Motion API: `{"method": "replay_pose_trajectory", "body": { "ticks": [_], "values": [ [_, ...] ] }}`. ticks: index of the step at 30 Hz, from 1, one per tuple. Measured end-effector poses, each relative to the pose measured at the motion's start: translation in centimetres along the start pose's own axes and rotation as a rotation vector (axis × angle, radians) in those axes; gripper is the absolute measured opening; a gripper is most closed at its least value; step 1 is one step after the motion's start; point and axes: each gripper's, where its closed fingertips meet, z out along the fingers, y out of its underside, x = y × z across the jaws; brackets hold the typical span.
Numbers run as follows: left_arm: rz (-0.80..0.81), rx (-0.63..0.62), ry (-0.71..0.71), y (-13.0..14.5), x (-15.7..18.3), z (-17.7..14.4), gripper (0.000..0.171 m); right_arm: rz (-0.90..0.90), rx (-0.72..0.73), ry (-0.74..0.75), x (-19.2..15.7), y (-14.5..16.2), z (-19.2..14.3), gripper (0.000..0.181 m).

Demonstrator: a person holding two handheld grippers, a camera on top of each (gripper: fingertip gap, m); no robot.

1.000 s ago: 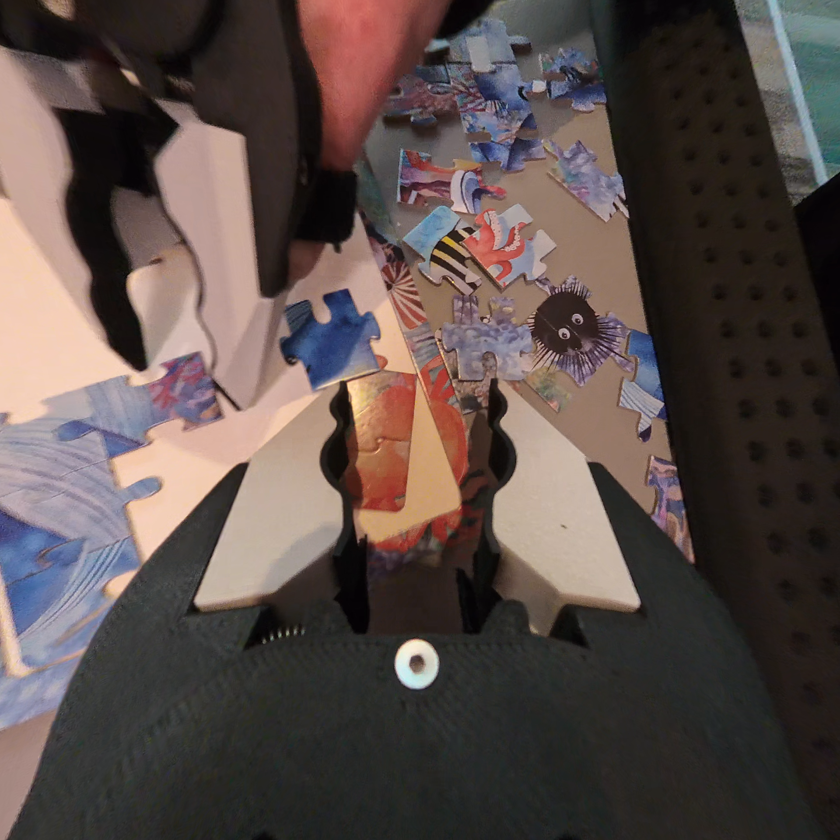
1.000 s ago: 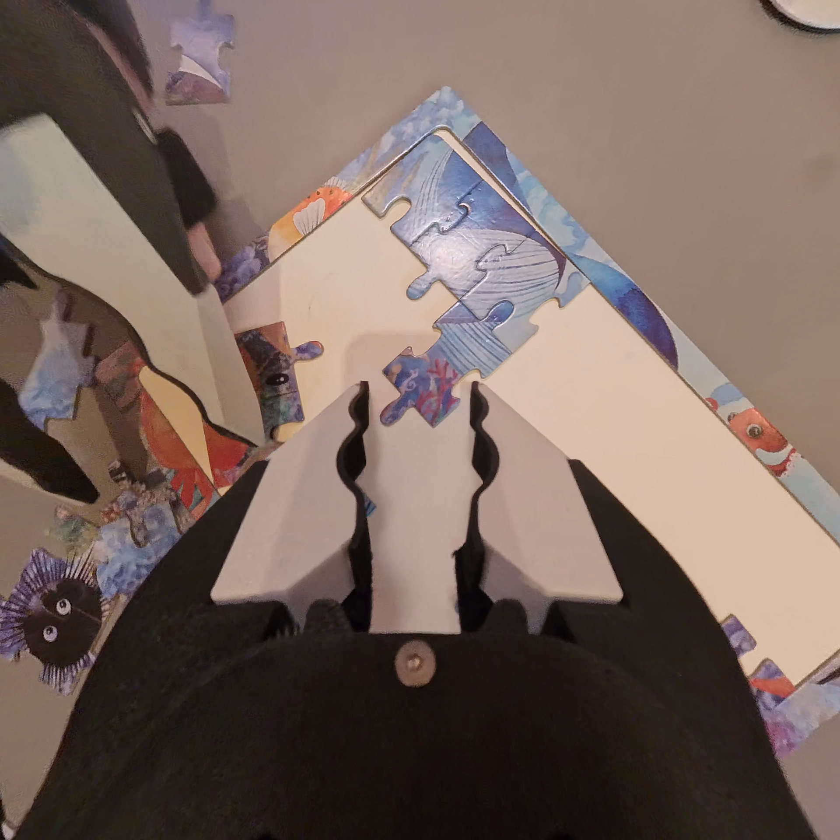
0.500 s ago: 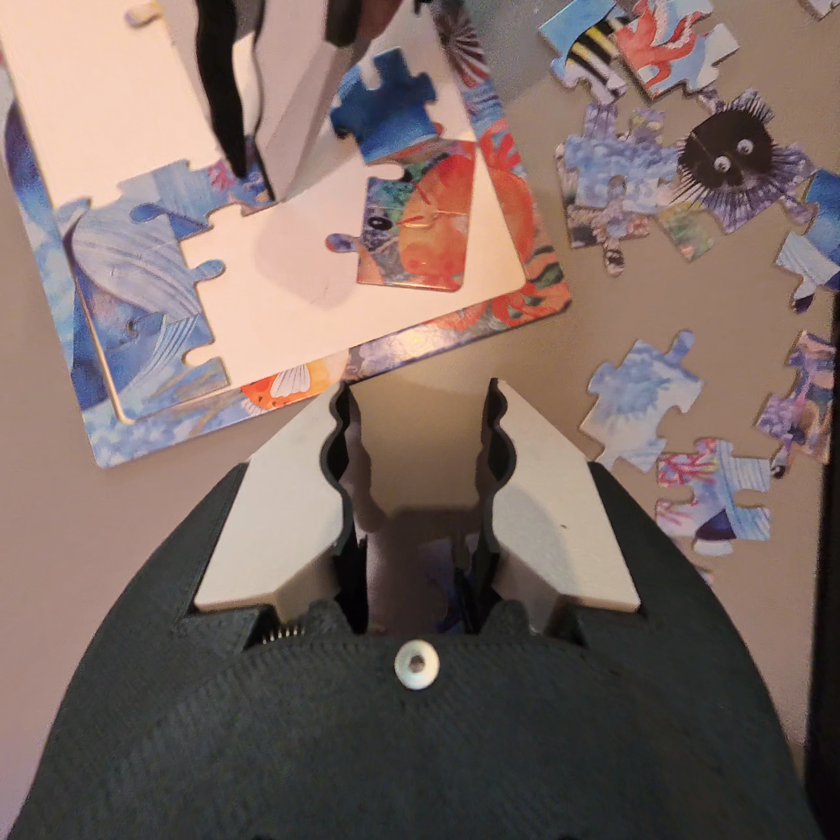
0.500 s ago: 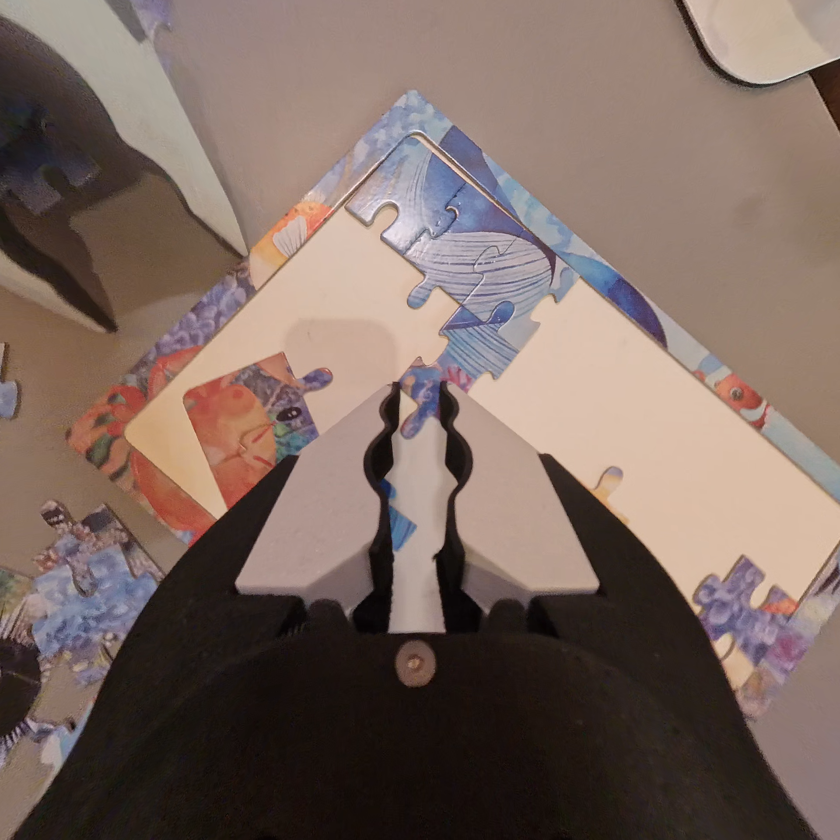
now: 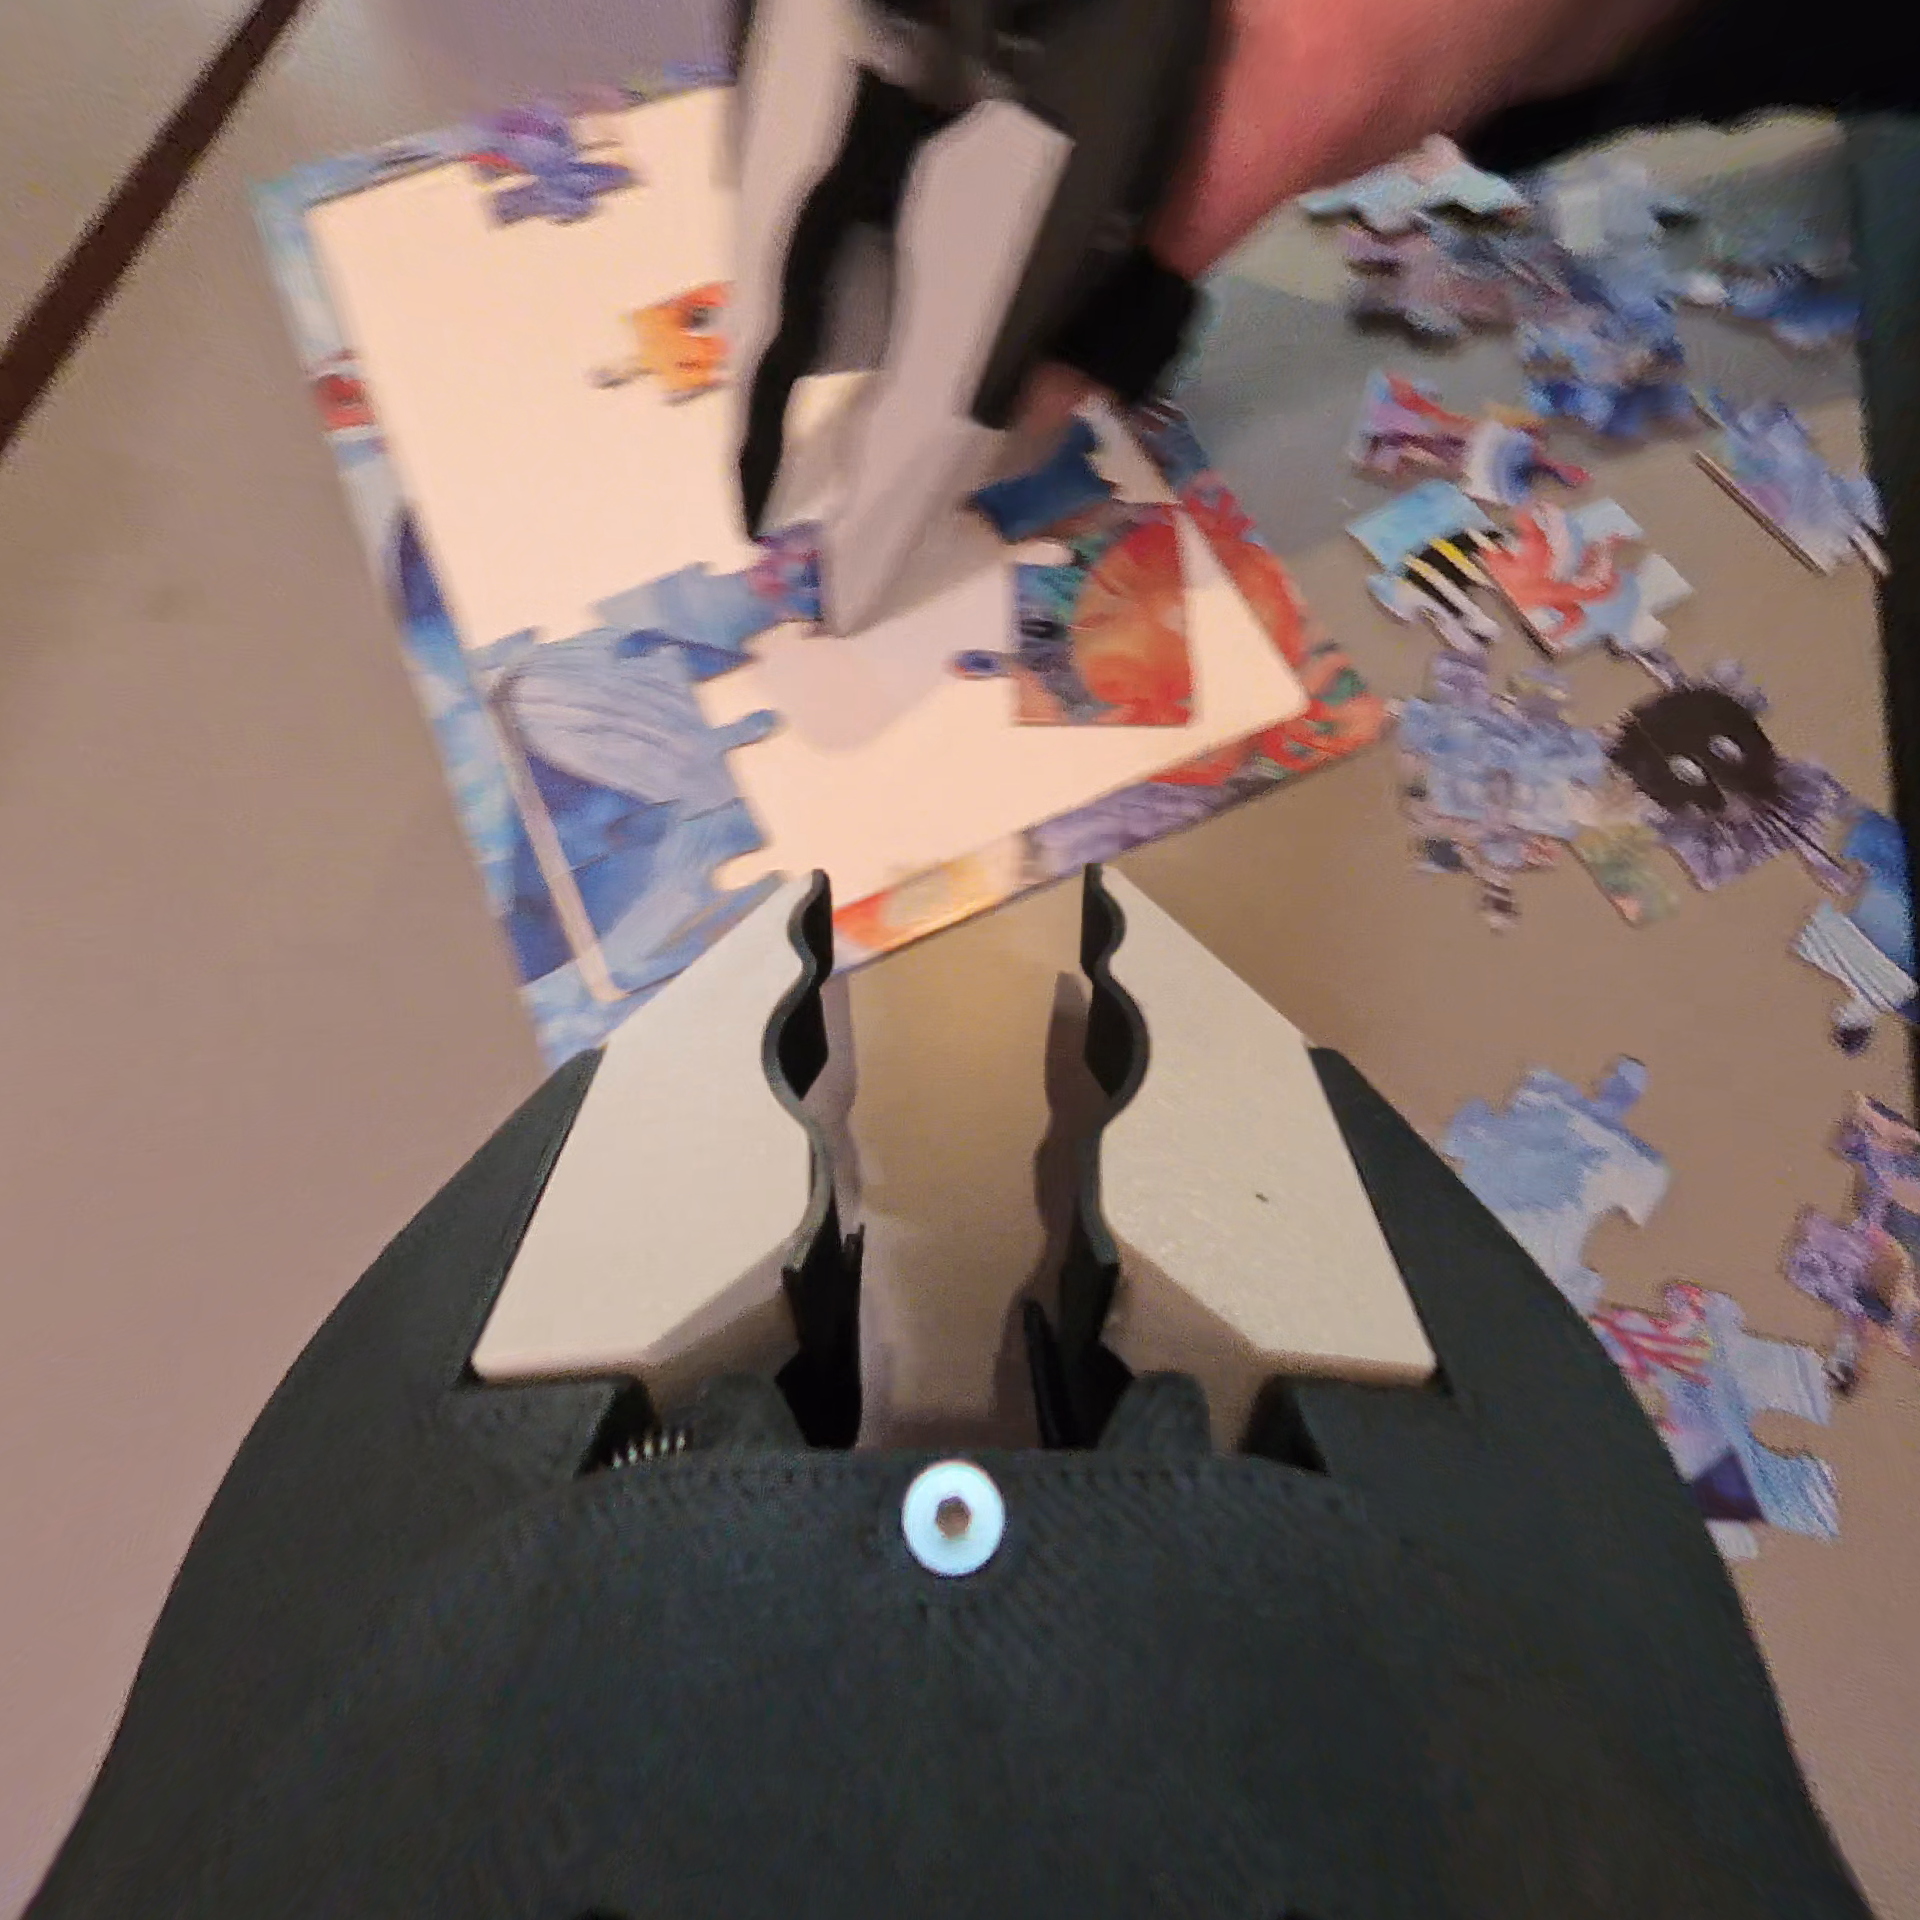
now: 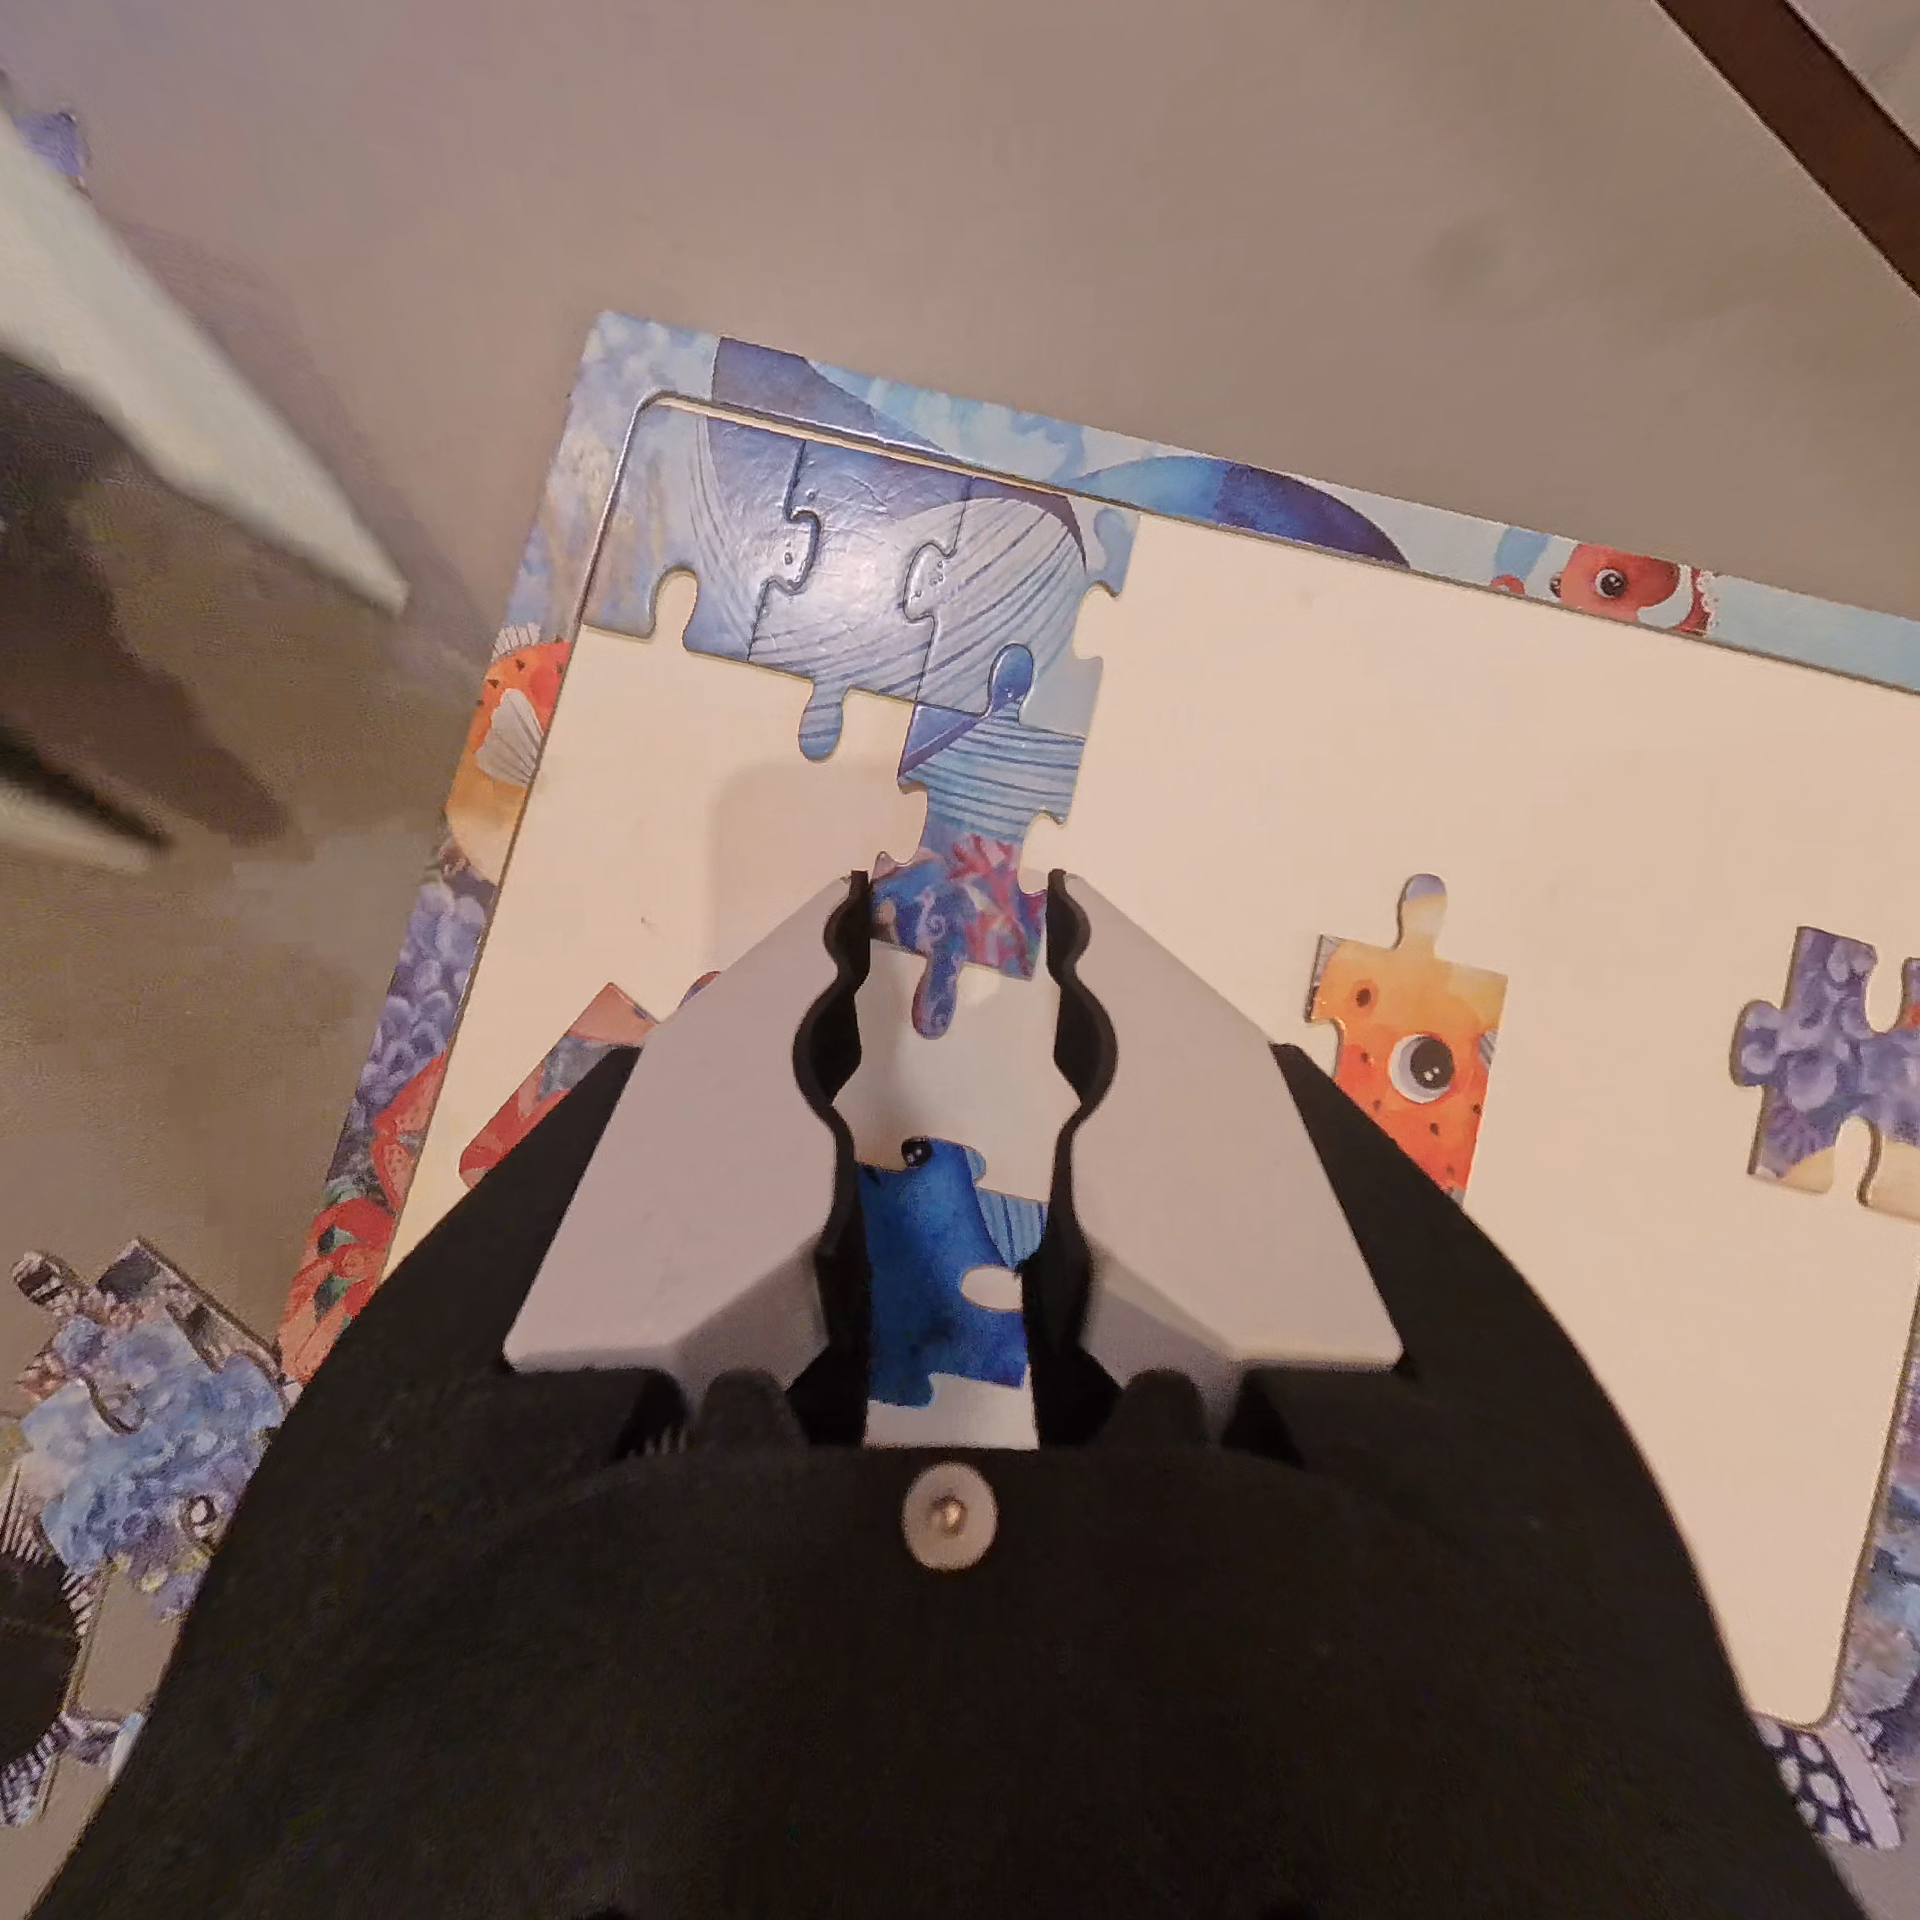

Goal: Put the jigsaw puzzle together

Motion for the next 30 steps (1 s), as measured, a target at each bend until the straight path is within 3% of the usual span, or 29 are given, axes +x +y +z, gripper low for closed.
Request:
{"method": "replay_pose_trajectory", "body": {
  "ticks": [5, 10, 20, 30],
  "values": [
    [-0.158, -0.019, -0.102, 0.6, -5.9, 0.3, 0.041, -0.016, 0.009, -0.015, 0.0, 0.0, 0.0, 0.032],
    [-0.122, -0.099, -0.094, 2.1, -6.2, 2.5, 0.038, -0.02, 0.007, -0.029, 0.0, 0.1, -0.2, 0.032],
    [-0.17, -0.109, -0.131, 2.6, -7.2, 1.6, 0.039, 0.032, -0.015, -0.029, -0.4, -0.6, 0.4, 0.032],
    [-0.306, -0.089, -0.059, 2.9, -7.1, 0.8, 0.067, 0.033, -0.029, 0.016, -0.5, -1.1, 0.8, 0.031]
  ]
}}
